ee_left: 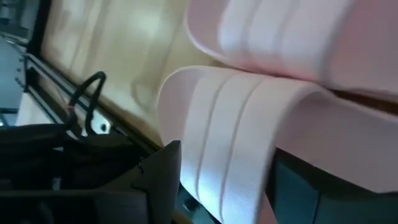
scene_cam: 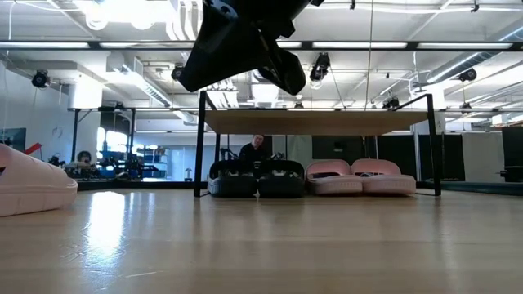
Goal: Pick and place slides into the shelf
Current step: Put the pink slide on the shelf
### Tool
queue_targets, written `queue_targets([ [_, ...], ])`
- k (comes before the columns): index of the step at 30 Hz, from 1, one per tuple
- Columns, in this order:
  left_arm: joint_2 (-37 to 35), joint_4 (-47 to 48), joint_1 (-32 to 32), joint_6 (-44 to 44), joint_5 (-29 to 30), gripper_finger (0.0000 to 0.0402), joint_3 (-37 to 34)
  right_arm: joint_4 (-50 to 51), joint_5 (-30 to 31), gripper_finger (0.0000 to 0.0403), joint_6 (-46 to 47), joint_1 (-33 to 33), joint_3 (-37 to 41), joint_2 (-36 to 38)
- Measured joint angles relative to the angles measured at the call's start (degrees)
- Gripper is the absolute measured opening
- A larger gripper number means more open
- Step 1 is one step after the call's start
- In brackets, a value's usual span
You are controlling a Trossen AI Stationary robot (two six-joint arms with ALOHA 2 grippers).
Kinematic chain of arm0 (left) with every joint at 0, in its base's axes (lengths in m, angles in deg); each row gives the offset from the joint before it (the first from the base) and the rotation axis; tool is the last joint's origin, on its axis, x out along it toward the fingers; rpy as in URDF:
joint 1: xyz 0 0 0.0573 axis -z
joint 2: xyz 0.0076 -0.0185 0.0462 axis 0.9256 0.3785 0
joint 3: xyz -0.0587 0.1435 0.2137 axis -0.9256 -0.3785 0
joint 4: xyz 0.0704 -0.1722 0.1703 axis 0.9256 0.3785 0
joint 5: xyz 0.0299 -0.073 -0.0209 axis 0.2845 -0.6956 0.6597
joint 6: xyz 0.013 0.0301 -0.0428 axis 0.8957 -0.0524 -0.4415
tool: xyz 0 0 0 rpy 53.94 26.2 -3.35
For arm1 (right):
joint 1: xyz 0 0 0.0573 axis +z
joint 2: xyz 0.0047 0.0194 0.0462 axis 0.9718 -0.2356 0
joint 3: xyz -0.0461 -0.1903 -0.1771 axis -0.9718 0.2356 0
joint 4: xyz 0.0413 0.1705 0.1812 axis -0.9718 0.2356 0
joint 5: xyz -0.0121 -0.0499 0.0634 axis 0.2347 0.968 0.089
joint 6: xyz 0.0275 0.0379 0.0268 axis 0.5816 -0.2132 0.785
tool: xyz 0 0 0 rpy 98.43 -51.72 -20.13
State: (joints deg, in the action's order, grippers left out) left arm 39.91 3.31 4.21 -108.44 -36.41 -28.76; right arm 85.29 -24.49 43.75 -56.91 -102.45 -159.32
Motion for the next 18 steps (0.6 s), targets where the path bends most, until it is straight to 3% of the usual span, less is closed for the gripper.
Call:
queue_targets([
  [4,-0.25,-3.76,-0.35,0.52,1.0,0.0165,-3.65,0.58,0.0,0.0013,1.79,0.0,0.0,0.0],
  [10,-0.86,-12.34,-0.35,3.02,1.44,0.007,-7.93,1.15,0.04,0.0013,4.72,0.0,0.02,0.06],
  [13,-1.28,-9.13,-0.45,2.98,1.45,0.0017,-7.93,0.9,1.37,0.0013,4.94,0.02,0.04,0.71],
  [18,-5.46,3.0,-1.88,3.04,1.87,0.0004,-4.77,0.94,6.36,0.0013,2.49,0.36,-1.75,2.95],
])
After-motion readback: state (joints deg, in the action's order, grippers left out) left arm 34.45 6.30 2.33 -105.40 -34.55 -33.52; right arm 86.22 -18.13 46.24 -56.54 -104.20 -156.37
